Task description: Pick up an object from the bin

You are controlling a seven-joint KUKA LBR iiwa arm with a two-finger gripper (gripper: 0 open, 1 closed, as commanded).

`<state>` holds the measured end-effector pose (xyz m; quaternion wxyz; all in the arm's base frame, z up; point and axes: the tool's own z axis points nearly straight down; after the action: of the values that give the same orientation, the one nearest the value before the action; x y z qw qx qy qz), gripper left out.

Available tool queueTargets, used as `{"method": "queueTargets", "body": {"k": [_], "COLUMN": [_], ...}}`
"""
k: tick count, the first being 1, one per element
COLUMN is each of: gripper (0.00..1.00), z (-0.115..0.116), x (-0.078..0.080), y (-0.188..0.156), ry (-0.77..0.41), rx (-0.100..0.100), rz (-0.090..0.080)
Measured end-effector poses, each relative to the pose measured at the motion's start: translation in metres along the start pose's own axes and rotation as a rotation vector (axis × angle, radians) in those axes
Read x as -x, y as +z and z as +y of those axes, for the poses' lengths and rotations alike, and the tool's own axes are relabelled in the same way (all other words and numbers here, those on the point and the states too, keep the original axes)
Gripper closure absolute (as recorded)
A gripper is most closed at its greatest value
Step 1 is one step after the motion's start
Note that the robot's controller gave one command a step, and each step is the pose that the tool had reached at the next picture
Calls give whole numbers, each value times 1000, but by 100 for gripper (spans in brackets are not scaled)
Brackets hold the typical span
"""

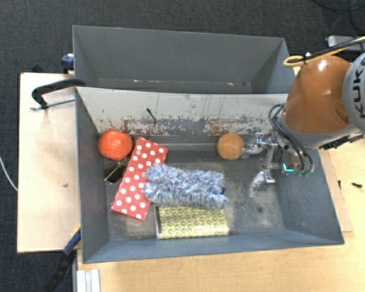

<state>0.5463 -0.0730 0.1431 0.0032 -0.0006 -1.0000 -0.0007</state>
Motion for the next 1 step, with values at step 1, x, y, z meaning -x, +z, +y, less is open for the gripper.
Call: {"method": "queueTargets", "body": {"k": [1], "gripper": [0], "z": [0], "x": [1], "y": [-4], "ry": [-1], "rx": [-1], "rz": [-6]}}
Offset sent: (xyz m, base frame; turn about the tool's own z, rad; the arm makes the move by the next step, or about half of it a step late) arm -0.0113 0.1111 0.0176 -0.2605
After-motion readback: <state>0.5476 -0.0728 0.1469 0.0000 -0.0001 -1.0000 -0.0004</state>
